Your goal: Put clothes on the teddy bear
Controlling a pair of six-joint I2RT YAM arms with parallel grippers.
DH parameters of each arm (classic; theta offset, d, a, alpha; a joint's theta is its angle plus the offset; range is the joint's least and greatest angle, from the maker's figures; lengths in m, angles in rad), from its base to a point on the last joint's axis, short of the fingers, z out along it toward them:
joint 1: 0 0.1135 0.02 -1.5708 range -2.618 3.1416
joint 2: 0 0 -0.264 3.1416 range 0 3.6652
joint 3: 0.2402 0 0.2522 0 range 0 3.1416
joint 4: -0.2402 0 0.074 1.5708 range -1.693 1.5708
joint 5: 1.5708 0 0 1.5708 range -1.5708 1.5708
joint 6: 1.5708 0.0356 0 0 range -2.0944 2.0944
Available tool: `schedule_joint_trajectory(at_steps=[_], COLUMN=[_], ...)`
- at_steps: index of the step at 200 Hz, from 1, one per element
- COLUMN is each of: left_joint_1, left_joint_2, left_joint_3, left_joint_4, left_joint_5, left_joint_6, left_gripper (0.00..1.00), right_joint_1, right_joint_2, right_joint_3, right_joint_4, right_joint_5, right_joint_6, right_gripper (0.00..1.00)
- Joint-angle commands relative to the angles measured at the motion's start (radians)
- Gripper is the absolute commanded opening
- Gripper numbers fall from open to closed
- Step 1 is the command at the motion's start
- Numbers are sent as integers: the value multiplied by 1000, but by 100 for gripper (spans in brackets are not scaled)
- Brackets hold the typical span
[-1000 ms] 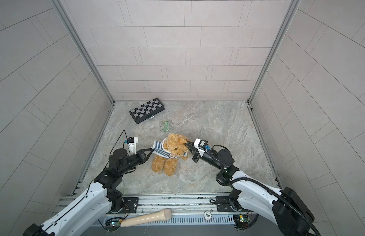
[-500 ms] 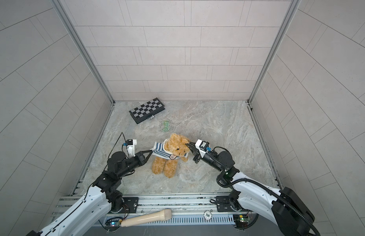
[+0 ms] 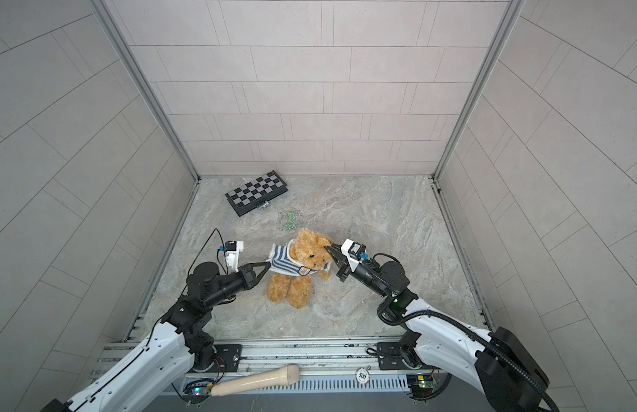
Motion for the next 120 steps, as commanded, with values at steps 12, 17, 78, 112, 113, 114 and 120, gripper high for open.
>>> schedule_joint_trajectory(at_steps=[12,17,78,112,113,114,120], left_joint_1=[-7,-6,-6,-24,-26,-27,-43], left_joint_2=[-13,-13,-28,-21,-19,-17,-4], left_joint_3=[87,96,219,303,305,307,322], left_joint_4=[-122,-139,-465,-472,-469,-467,-446], left_joint_5=[-18,-28,-188,-118,-115,-113,-101], left_joint_6=[107,119,287,291,289,288,278], left_gripper=[7,9,44,54,55,55,56], right_joint_1=[-4,-4,-1,33,34,36,40], right_joint_2=[-1,-5,-80,-93,-91,-91,-84], right_joint_3=[70,72,120,176,177,179,186], right_joint_4=[-39,-54,-303,-466,-468,-471,-483], right_joint_5=[12,13,-25,8,8,10,13], right_joint_6=[7,7,-29,-146,-148,-151,-161], right_gripper=[0,0,0,0,0,0,0])
